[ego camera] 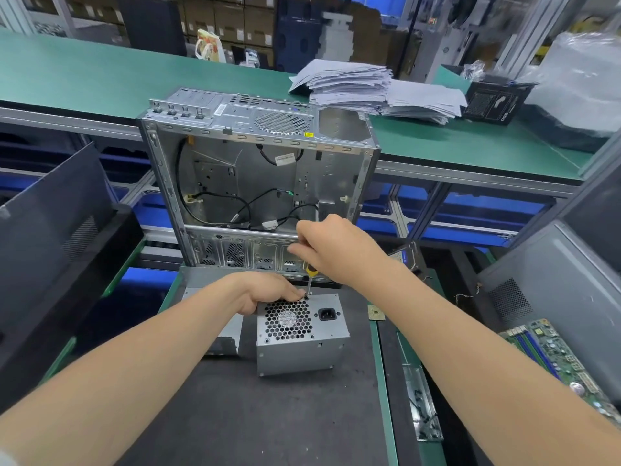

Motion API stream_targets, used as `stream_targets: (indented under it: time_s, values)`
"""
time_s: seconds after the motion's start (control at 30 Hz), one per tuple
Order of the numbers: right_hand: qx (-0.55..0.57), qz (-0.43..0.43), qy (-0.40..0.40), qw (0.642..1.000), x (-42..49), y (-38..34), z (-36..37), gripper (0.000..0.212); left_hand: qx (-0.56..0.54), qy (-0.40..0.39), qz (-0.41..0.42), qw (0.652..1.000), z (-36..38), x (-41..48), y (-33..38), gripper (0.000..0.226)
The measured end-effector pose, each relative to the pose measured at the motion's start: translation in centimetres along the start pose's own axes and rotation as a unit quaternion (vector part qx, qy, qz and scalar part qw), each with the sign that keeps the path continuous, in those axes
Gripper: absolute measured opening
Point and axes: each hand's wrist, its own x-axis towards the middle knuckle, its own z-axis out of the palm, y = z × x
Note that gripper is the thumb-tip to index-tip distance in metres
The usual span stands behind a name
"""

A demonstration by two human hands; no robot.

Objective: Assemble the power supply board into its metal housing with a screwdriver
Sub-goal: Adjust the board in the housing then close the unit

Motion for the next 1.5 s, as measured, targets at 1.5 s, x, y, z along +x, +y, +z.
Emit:
stream_targets:
  time_s: [1.5]
  values:
    - [0.119, -0.082, -0.044, 0.988, -0.4, 0.9, -0.7, 0.014, -0.011, 0.01, 0.009, 1.0, 0.2, -0.8, 0.1, 0.012]
